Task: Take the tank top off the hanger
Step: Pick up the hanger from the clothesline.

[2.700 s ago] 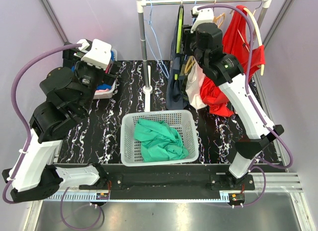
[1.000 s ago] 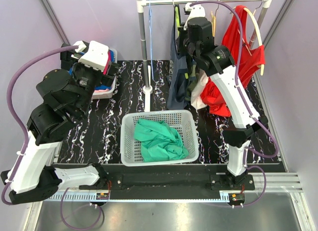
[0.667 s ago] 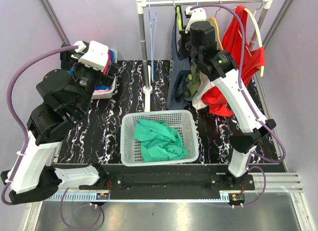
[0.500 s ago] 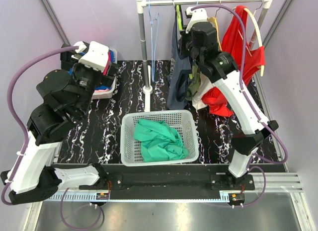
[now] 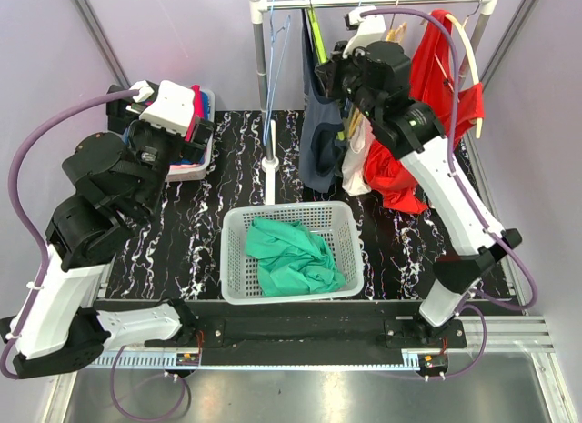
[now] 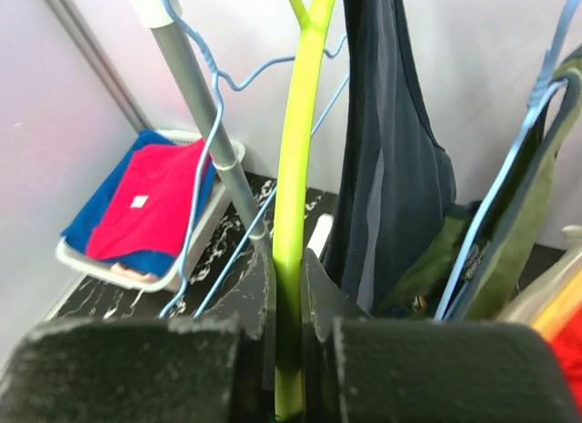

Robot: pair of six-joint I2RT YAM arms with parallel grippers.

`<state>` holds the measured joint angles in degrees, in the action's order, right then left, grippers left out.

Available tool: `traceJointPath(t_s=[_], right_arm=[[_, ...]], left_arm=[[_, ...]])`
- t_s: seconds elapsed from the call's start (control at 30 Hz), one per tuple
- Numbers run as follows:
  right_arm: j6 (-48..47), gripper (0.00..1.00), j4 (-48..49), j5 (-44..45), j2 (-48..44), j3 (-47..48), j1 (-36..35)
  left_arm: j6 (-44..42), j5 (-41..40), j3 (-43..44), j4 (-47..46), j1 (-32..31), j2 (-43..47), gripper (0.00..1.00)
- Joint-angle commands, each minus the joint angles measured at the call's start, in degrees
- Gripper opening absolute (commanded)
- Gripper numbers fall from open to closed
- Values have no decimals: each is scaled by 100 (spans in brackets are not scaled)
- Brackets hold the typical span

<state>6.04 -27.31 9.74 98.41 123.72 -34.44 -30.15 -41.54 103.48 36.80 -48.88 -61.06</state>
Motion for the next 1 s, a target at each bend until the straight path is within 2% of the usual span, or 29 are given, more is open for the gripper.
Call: traceJointPath(t_s=[0.0,0.2,0.37,0.57,0.8,0.97], right_arm=[[134,0,869,-314,-1016,-85,16],[336,0,218,-955,-1842,-339,16],[301,0,112,-1519,-2466,-551,16],[134,0,-326,-1194,-2292,-287,16],[301,0,-91,-720,-2247,-1016,16],[398,0,-3,-491,-2125,-1201,7]], left_arm=[[-17,93,32,-182,28,41,99],[9,137,102,-173,28,-29,99],[18,146,128,-173,19,-99,99],[62,146,181,-164,28,-213,99],[132,453,59,-208,19,-372,99],[35,742,-644,-972,142,-556,99]])
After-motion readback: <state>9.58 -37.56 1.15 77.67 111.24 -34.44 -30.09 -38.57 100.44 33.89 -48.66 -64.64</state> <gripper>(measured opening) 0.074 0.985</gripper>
